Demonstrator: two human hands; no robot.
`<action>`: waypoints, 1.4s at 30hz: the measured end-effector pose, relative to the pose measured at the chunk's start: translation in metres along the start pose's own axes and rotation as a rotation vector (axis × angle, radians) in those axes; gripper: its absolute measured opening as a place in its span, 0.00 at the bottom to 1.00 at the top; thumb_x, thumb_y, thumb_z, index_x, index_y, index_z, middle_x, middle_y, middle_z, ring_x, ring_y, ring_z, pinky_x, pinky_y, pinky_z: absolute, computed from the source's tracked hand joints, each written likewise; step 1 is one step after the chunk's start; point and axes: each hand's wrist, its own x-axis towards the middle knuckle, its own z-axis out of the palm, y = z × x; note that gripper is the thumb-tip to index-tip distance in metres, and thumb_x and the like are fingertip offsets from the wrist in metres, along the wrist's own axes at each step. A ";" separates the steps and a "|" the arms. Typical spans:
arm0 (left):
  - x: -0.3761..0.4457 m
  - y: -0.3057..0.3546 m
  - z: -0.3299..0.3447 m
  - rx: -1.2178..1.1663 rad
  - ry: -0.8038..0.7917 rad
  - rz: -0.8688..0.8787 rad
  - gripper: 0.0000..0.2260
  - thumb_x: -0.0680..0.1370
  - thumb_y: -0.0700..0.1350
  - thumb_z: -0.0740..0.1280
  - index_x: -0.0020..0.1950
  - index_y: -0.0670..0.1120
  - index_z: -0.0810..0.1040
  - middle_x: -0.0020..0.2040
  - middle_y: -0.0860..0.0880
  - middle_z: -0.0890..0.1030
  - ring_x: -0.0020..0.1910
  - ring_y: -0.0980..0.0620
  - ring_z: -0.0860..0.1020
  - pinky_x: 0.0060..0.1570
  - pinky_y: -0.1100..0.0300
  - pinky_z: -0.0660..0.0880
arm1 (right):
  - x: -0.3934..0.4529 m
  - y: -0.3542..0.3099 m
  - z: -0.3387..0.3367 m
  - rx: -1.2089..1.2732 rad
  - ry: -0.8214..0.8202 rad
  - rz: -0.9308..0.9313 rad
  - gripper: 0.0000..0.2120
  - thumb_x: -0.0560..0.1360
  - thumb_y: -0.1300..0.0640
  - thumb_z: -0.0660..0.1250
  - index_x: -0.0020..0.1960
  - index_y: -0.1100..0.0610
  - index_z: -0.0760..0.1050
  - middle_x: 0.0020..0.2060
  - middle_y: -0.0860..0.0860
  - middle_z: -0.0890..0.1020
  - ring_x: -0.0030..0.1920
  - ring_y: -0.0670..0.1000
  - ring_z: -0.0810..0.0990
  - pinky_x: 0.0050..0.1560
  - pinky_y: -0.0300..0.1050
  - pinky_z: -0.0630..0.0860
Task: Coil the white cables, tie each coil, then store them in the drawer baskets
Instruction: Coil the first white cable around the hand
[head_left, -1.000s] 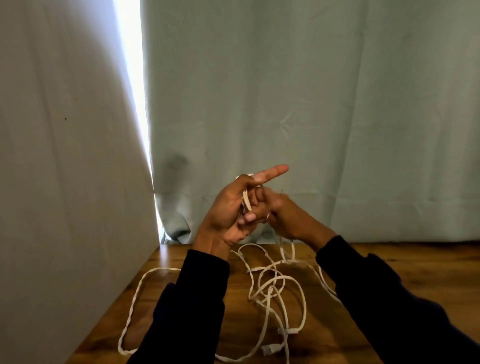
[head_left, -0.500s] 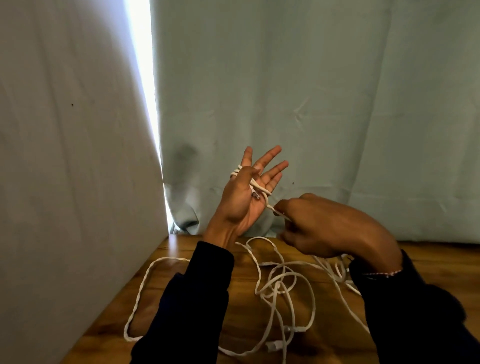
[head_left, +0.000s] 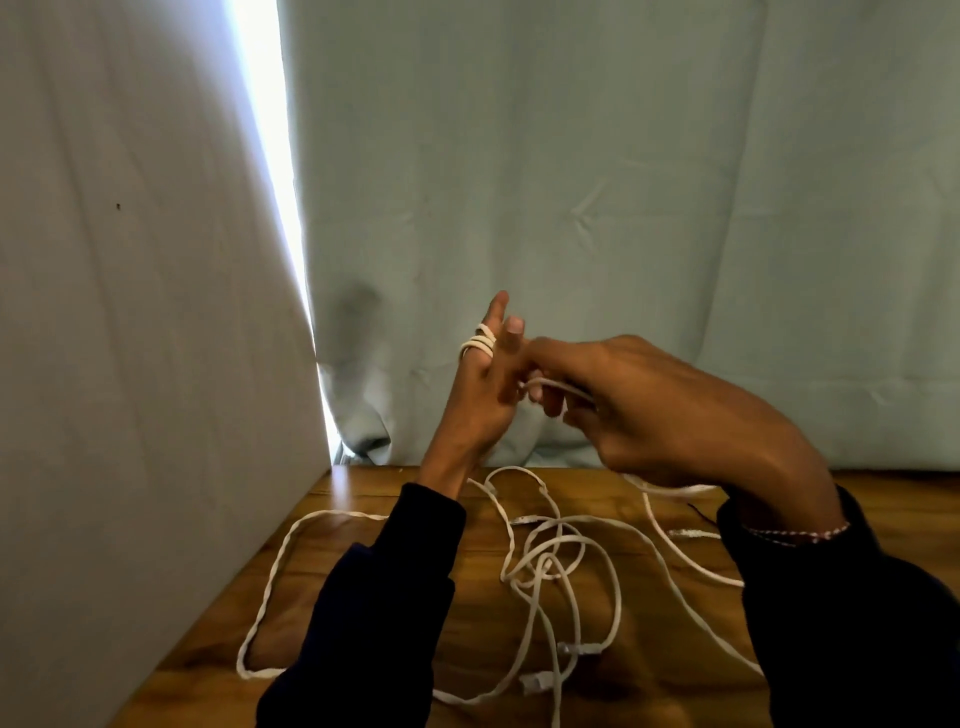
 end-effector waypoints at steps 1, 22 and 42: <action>-0.002 0.002 0.001 0.061 -0.013 0.000 0.20 0.85 0.50 0.56 0.77 0.48 0.66 0.45 0.48 0.79 0.43 0.55 0.79 0.47 0.60 0.80 | 0.001 0.004 0.001 0.008 0.078 -0.037 0.26 0.76 0.67 0.69 0.68 0.46 0.69 0.52 0.44 0.82 0.49 0.43 0.80 0.47 0.37 0.79; -0.018 0.047 0.007 -0.268 -0.836 -0.362 0.34 0.76 0.71 0.48 0.35 0.40 0.70 0.19 0.53 0.63 0.18 0.57 0.57 0.23 0.61 0.52 | 0.022 0.060 0.016 -0.346 0.740 -0.141 0.11 0.80 0.53 0.64 0.57 0.50 0.84 0.51 0.47 0.87 0.49 0.55 0.82 0.45 0.49 0.74; -0.015 0.054 0.011 -0.744 -0.602 -0.257 0.23 0.80 0.52 0.43 0.41 0.40 0.70 0.19 0.52 0.64 0.20 0.55 0.54 0.23 0.68 0.56 | 0.030 0.047 0.045 -0.287 -0.024 0.425 0.32 0.80 0.49 0.63 0.80 0.49 0.53 0.79 0.54 0.45 0.78 0.62 0.44 0.78 0.64 0.45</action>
